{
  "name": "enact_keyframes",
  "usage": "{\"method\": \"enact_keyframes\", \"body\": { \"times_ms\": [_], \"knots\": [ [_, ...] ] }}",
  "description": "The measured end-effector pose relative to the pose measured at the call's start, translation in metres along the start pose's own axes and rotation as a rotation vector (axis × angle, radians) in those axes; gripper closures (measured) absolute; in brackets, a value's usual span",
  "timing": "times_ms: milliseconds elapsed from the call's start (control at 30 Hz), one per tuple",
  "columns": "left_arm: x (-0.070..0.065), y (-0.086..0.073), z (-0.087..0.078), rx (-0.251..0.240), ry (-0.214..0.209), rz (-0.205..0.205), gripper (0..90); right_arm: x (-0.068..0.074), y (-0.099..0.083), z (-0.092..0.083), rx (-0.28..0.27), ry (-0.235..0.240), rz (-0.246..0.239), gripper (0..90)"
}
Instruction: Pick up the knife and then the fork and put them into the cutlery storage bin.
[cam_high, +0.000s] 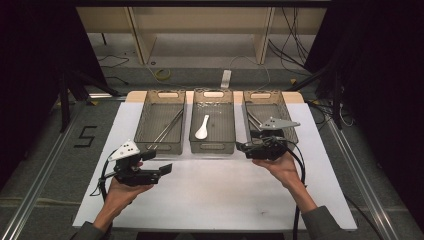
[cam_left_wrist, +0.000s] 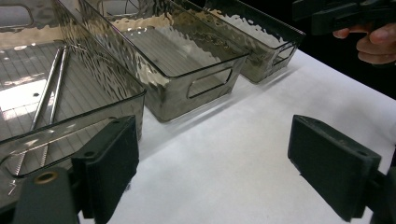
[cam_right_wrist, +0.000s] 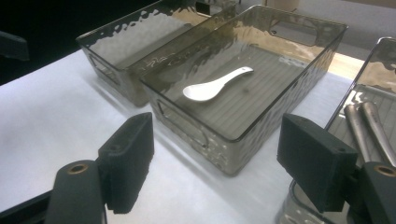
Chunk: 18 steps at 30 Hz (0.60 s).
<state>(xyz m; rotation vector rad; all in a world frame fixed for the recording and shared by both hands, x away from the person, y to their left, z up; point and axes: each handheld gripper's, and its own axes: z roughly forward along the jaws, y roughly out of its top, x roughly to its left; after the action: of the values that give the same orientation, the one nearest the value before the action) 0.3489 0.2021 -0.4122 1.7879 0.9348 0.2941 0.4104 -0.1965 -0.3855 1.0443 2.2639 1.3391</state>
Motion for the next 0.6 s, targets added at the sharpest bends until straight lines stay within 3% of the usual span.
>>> {"method": "enact_keyframes", "body": {
  "times_ms": [600],
  "knots": [
    [0.000, 0.000, 0.001, 0.008, -0.019, -0.009, 16.1, 0.011, -0.029, -0.014, -0.047, 0.038, 0.038, 26.1]
  ]
}}
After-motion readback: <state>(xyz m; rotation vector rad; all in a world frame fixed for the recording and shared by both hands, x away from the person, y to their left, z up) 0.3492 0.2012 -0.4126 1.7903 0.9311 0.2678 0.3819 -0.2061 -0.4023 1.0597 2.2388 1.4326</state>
